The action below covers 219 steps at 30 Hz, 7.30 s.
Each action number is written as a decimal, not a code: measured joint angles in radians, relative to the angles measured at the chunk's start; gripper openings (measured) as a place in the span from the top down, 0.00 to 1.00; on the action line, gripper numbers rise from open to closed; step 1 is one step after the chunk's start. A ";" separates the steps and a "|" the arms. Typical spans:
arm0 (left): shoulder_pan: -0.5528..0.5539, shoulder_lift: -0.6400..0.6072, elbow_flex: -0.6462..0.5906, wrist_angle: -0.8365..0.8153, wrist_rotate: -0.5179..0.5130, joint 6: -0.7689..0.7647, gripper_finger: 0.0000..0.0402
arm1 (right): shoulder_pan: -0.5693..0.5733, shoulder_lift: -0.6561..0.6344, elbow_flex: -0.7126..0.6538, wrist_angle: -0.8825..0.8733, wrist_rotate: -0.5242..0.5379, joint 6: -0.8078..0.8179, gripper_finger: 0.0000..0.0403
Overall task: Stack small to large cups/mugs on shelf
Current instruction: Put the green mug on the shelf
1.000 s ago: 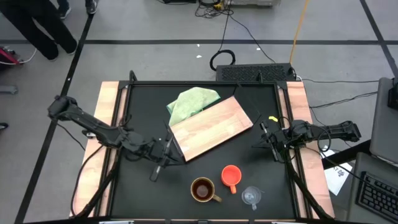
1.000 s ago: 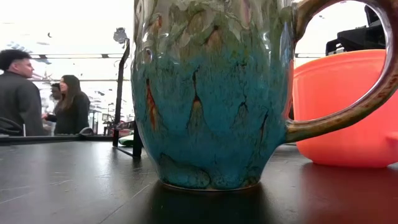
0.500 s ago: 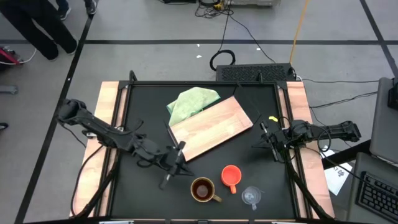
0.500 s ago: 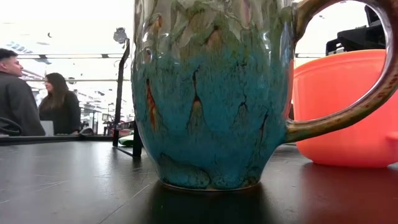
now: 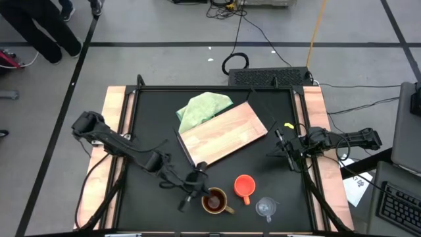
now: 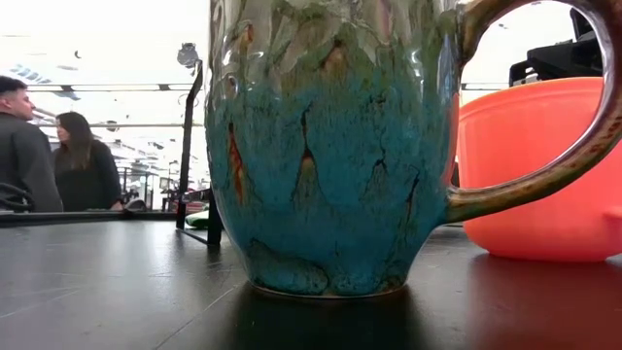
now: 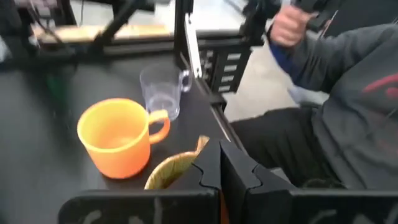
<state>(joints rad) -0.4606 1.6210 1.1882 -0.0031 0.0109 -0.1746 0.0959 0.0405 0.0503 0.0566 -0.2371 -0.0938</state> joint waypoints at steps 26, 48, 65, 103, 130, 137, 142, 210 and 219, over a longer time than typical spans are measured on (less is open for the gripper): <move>0.043 0.241 0.375 -0.449 0.069 0.010 0.99 | 0.000 0.000 0.000 0.000 0.000 0.000 1.00; 0.092 0.250 0.375 -0.461 0.055 0.076 0.47 | 0.000 0.000 0.000 0.000 0.000 0.000 1.00; 0.113 0.310 0.375 -0.578 0.102 0.059 0.43 | 0.000 0.000 0.000 -0.001 0.000 0.000 1.00; 0.118 0.364 0.370 -0.642 0.076 -0.140 0.43 | 0.000 0.013 0.000 -0.002 0.000 0.000 1.00; 0.116 0.364 0.370 -0.622 0.071 -0.029 0.91 | 0.000 0.020 0.000 -0.001 0.000 0.003 1.00; 0.111 0.364 0.370 -0.598 0.065 0.012 0.91 | 0.000 0.020 0.000 0.000 0.000 0.003 1.00; 0.105 0.364 0.391 -0.613 0.050 0.035 0.91 | 0.000 0.020 0.000 0.000 0.000 0.003 1.00; 0.206 0.138 0.505 -0.866 -0.014 0.215 0.91 | 0.000 0.020 0.000 0.000 0.000 0.003 1.00; 0.214 0.139 0.505 -0.880 -0.009 0.206 0.91 | 0.000 0.021 0.000 0.000 0.000 0.002 1.00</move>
<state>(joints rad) -0.2462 1.7596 1.6928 -0.8835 0.0021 0.0316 0.0959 0.0612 0.0505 0.0563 -0.2371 -0.0921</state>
